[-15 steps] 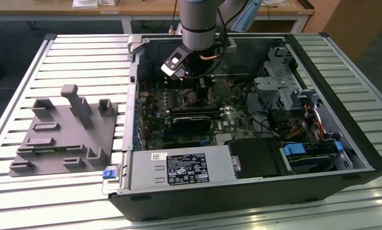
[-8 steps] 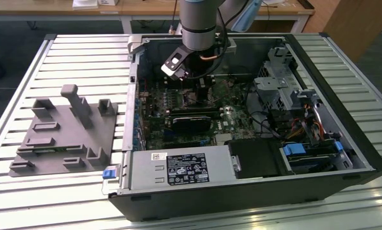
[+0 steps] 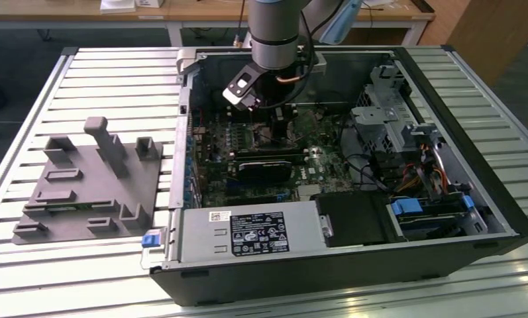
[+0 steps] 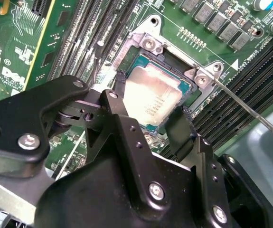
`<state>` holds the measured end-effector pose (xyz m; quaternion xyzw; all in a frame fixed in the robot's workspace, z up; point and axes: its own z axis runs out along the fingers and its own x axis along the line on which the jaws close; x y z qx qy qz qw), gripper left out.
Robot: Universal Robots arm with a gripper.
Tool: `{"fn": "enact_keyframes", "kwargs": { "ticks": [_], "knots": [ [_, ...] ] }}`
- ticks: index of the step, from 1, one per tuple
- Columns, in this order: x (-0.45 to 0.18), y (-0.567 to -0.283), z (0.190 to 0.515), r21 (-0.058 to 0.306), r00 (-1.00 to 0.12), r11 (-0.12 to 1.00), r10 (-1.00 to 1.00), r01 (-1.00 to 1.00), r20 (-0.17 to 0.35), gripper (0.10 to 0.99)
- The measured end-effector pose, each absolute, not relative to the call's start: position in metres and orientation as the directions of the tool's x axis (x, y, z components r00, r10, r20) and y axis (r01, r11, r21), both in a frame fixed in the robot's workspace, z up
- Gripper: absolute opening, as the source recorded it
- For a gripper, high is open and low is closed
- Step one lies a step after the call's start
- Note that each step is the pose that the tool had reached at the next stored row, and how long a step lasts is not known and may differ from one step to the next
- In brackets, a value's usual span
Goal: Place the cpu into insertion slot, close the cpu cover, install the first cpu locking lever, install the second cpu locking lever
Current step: 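Place the cpu into insertion slot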
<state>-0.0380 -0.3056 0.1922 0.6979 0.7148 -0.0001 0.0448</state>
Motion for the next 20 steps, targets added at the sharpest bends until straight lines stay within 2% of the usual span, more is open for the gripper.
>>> {"fn": "enact_keyframes", "kwargs": {
  "ticks": [17, 18, 20],
  "knots": [
    [-0.038, -0.305, 0.206, 0.062, -0.022, 0.026, 0.998, 0.998, -0.062, 0.616],
    [-0.038, -0.306, 0.207, 0.062, -0.022, 0.026, 0.998, 0.998, -0.061, 0.6],
    [-0.038, -0.308, 0.207, 0.062, -0.022, 0.025, 0.998, 0.998, -0.061, 0.478]
  ]
}}
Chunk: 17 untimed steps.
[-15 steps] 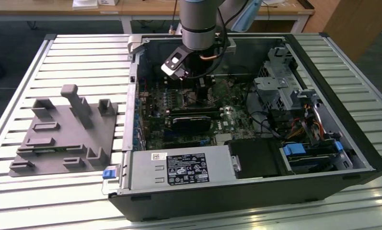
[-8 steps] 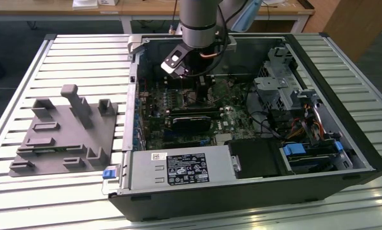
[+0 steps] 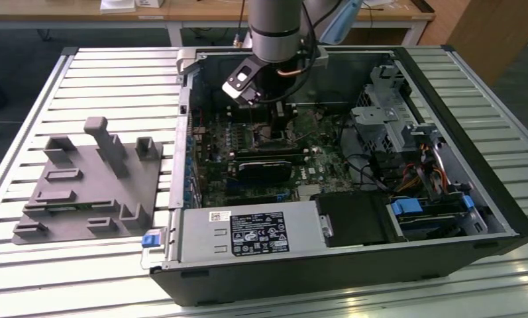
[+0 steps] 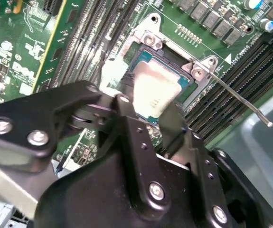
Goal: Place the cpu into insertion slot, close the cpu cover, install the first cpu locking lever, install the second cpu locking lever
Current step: 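Place the cpu into insertion slot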
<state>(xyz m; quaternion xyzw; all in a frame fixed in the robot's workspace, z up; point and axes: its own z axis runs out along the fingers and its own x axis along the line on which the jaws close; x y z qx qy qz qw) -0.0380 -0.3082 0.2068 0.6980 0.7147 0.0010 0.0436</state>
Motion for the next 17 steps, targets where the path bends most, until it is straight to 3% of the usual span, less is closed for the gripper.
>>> {"fn": "enact_keyframes", "kwargs": {
  "ticks": [1, 3, 4, 9, 17],
  "knots": [
    [-0.038, -0.3095, 0.2068, 0.062, -0.022, 0.025, 0.998, 0.998, -0.06, 0.478],
    [-0.038, -0.3118, 0.2068, 0.062, -0.022, 0.025, 0.998, 0.998, -0.057, 0.361],
    [-0.038, -0.3127, 0.2068, 0.062, -0.022, 0.025, 0.998, 0.998, -0.055, 0.361],
    [-0.038, -0.3135, 0.2091, 0.061, -0.022, 0.024, 0.999, 0.998, -0.043, 0.125],
    [-0.038, -0.3135, 0.2118, 0.061, -0.022, 0.024, 0.999, 0.998, -0.04, 0.106]
  ]
}}
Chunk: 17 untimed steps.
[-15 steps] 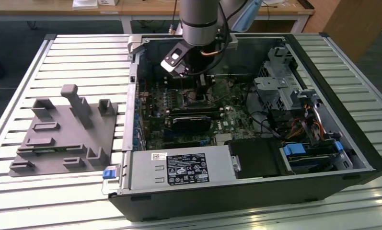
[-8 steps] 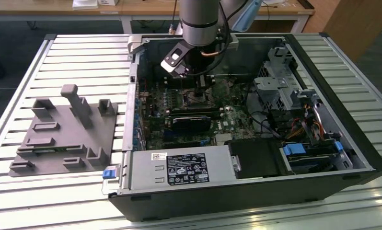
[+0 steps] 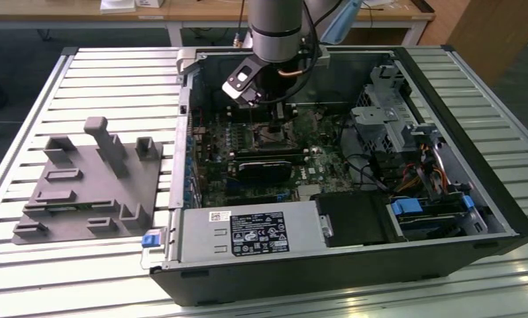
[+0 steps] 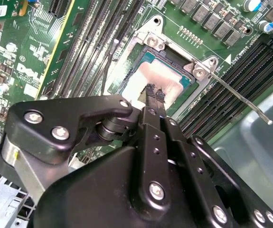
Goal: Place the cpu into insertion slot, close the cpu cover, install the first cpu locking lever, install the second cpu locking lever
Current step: 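Place the cpu into insertion slot, then close the cpu cover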
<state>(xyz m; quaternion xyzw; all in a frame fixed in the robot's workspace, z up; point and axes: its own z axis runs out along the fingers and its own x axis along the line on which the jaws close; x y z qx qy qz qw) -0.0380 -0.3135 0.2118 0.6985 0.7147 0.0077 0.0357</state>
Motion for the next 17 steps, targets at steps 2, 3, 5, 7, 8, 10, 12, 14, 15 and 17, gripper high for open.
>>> {"fn": "enact_keyframes", "kwargs": {
  "ticks": [2, 3, 5, 7, 8, 10, 12, 14, 15, 17],
  "knots": [
    [-0.038, -0.314, 0.212, 0.061, -0.022, 0.024, 0.999, 0.998, -0.04, 0.106],
    [-0.038, -0.314, 0.212, 0.061, -0.022, 0.024, 0.999, 0.998, -0.04, 0.106],
    [-0.038, -0.314, 0.213, 0.061, -0.022, 0.024, 0.999, 0.998, -0.04, 0.106],
    [-0.038, -0.314, 0.215, 0.061, -0.022, 0.024, 0.999, 0.998, -0.04, 0.106],
    [-0.038, -0.314, 0.216, 0.061, -0.022, 0.024, 0.999, 0.998, -0.04, 0.106],
    [-0.038, -0.314, 0.218, 0.061, -0.022, 0.024, 0.999, 0.998, -0.04, 0.106],
    [-0.038, -0.314, 0.221, 0.061, -0.022, 0.024, 0.999, 0.998, -0.04, 0.106],
    [-0.038, -0.314, 0.223, 0.061, -0.022, 0.024, 0.999, 0.998, -0.04, 0.106],
    [-0.038, -0.314, 0.224, 0.061, -0.022, 0.024, 0.999, 0.998, -0.04, 0.106],
    [-0.038, -0.314, 0.226, 0.061, -0.022, 0.024, 0.999, 0.998, -0.04, 0.106]
  ]
}}
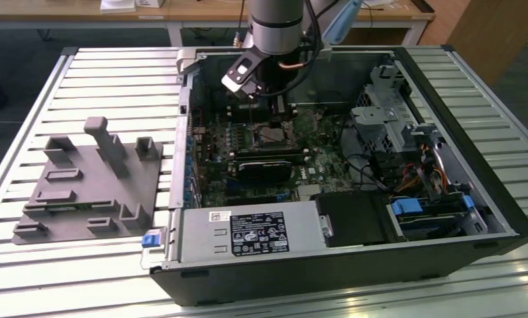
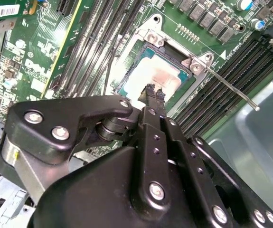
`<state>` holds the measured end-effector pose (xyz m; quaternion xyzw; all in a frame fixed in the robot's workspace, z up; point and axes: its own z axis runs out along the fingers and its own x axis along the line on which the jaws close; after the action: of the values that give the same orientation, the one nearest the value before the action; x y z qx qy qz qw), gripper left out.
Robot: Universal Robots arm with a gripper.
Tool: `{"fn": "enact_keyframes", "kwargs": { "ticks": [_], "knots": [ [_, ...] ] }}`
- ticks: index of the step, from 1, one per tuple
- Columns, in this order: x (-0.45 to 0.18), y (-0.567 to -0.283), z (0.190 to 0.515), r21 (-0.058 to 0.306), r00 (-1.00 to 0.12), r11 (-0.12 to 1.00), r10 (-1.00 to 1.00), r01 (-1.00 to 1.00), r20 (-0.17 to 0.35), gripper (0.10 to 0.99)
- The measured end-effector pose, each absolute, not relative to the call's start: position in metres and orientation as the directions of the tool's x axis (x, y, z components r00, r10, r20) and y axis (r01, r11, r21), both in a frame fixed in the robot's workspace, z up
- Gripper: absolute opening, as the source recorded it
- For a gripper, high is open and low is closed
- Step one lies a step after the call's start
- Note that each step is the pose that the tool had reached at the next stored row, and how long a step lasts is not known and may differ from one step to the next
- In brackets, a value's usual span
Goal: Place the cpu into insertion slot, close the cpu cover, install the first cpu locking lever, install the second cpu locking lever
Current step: 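Close the cpu cover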
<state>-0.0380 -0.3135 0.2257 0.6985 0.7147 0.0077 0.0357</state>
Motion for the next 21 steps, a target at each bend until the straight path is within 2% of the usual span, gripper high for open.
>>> {"fn": "enact_keyframes", "kwargs": {
  "ticks": [10, 21],
  "knots": [
    [-0.038, -0.314, 0.237, 0.061, -0.021, 0.024, 0.999, 0.998, -0.04, 0.106],
    [-0.038, -0.315, 0.267, 0.061, -0.022, 0.024, 0.999, 0.998, -0.039, 0.106]
  ]
}}
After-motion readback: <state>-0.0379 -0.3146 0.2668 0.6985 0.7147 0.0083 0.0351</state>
